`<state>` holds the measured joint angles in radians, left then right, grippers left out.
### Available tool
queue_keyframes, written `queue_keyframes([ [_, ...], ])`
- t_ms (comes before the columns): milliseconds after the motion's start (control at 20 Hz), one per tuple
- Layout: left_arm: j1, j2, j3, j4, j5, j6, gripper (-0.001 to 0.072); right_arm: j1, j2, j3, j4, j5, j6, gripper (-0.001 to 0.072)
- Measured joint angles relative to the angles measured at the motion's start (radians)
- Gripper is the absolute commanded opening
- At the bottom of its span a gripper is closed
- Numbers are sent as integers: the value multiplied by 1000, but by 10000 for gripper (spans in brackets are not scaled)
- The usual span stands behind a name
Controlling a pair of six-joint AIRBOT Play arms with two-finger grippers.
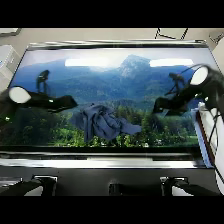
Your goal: Fold the clothes and pants, and hang the long-sleeved shirts on hangers.
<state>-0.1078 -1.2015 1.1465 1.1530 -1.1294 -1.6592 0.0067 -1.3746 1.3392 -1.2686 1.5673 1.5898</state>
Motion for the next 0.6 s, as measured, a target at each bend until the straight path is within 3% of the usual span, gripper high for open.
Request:
queue_keyframes([
  [300,241,-81,-159,-41,-65,76,710,0,-6,-225,127,-62,-2,712],
  [600,296,-199,-304,-325,70,212,707,0,-6,-273,161,-88,-4,711],
])
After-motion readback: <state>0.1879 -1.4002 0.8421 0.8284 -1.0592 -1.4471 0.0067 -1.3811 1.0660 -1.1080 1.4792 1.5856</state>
